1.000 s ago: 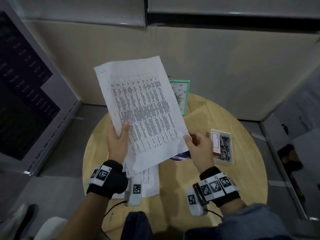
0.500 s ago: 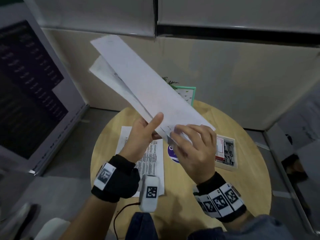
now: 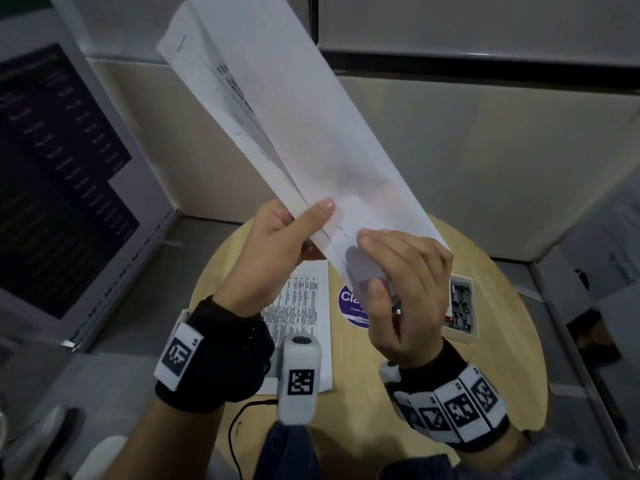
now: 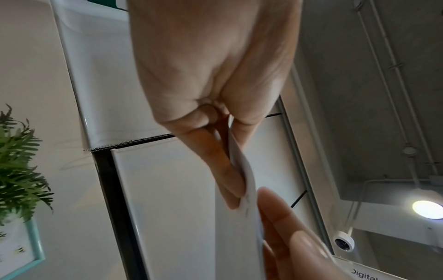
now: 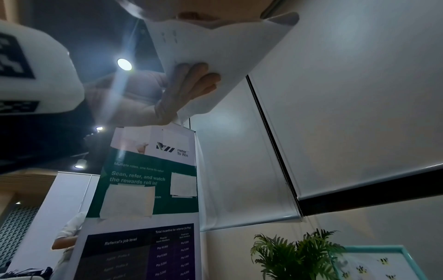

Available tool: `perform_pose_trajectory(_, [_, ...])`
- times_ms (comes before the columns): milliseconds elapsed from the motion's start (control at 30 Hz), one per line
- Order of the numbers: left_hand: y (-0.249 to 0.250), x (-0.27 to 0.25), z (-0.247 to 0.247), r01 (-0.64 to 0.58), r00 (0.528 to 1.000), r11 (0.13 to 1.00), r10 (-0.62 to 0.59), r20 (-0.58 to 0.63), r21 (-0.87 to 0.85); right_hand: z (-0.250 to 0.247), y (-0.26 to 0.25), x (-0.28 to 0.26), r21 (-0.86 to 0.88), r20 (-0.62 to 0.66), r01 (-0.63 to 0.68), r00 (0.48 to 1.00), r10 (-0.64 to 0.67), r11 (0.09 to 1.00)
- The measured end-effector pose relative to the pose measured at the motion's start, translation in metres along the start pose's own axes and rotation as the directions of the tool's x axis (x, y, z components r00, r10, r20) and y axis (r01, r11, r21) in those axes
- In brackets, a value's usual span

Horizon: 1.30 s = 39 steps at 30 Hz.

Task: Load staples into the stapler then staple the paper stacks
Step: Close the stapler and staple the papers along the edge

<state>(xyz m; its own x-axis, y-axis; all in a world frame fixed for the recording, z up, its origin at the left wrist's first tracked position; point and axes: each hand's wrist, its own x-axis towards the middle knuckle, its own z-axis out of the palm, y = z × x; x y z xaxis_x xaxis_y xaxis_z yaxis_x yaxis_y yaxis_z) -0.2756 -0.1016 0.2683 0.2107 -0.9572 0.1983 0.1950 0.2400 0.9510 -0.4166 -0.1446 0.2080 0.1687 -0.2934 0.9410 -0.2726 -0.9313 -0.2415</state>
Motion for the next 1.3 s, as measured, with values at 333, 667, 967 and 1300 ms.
perform_pose_trajectory(333, [-0.007, 0.004, 0.003, 0.027, 1.000, 0.999, -0.027, 0.001, 0.028, 0.003, 0.009, -0.001, -0.126, 0.126, -0.002, 0.992, 0.018, 0.992])
perform_pose_trajectory(667, [-0.003, 0.014, -0.010, 0.126, 0.989, 0.991, -0.129, -0.068, -0.052, 0.002, 0.011, -0.009, -0.048, 0.099, 0.078, 0.992, -0.073, 0.996])
perform_pose_trajectory(967, [-0.004, 0.015, -0.009, 0.132, 0.988, 0.991, -0.134, -0.077, -0.021, 0.002, 0.010, -0.011, -0.004, 0.132, 0.014, 0.991, -0.014, 1.000])
perform_pose_trajectory(1300, [-0.030, -0.004, -0.020, 0.026, 0.983, 0.969, 0.019, -0.182, 0.246, 0.014, 0.007, -0.030, -0.013, 0.354, -0.061, 0.933, 0.061, 0.998])
